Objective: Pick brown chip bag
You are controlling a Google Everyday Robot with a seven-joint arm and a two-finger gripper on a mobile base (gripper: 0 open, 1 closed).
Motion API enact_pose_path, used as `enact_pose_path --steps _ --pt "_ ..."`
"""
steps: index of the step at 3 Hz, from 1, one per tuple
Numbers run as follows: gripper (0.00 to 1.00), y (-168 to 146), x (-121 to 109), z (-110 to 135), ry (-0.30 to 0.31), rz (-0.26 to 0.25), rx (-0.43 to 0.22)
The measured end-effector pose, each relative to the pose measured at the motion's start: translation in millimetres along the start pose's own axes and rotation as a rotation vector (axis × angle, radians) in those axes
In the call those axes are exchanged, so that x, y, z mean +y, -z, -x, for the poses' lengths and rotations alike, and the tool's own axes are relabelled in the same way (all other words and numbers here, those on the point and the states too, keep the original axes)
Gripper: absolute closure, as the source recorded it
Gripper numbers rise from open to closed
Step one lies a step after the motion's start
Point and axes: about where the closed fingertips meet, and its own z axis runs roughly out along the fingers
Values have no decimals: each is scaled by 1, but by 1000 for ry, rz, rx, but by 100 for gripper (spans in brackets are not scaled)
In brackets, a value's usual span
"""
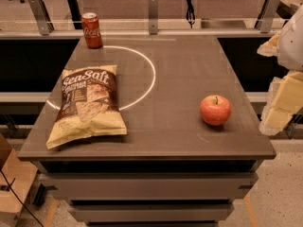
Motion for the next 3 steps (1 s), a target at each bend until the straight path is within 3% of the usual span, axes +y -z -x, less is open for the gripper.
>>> enact_pose_path --steps 1,2,3 --pt "0 0 0 0 0 0 0" --pt "0 2 1 10 26 -7 -42" --pt "0 0 2 38 97 0 -170"
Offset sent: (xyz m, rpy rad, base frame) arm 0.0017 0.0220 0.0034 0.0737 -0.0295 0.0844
